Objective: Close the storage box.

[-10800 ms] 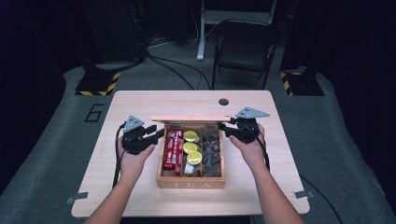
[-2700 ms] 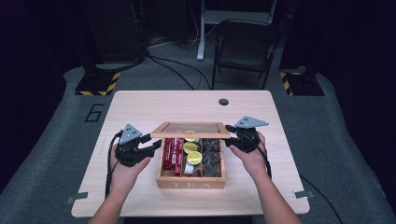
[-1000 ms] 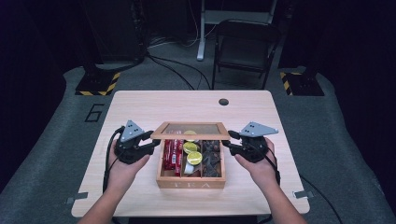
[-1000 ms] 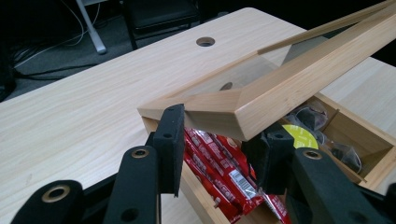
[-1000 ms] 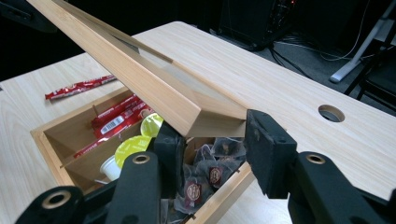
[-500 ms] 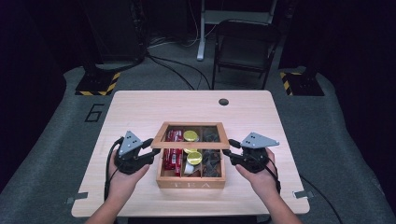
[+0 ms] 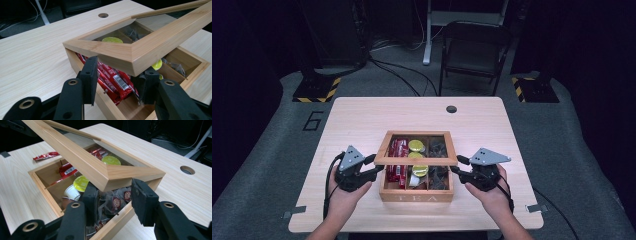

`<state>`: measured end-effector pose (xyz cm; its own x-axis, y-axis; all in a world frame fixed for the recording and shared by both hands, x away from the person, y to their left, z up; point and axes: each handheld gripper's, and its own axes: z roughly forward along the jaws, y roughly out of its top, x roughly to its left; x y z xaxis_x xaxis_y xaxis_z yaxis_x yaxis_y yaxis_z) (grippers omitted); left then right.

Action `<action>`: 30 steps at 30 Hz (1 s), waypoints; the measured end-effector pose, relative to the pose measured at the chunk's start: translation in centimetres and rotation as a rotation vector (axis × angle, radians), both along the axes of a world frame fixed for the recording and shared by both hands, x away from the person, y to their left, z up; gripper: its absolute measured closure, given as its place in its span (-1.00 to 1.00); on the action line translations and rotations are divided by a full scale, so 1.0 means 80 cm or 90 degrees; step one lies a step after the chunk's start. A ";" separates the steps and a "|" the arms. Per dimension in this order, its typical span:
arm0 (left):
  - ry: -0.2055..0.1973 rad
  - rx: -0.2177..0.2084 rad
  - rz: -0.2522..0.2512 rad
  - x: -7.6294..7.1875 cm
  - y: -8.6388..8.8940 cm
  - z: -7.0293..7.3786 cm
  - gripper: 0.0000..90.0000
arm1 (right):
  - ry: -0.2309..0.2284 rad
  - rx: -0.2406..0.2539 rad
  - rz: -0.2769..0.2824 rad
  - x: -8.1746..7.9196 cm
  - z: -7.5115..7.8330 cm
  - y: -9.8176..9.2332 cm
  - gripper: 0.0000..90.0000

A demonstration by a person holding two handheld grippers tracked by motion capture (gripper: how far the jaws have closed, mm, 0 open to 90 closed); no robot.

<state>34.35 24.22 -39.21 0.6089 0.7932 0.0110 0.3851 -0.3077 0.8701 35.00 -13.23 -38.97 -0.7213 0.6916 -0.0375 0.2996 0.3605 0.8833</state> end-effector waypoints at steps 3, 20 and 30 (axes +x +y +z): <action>0.001 0.000 -0.004 0.000 0.001 0.001 0.27 | 0.001 0.003 -0.002 -0.002 0.004 0.001 0.28; 0.026 -0.004 -0.046 -0.013 0.009 -0.016 0.23 | 0.012 -0.020 0.025 -0.018 -0.011 -0.003 0.29; 0.040 0.003 -0.050 -0.020 0.009 -0.035 0.23 | 0.023 -0.027 0.031 -0.026 -0.026 -0.003 0.31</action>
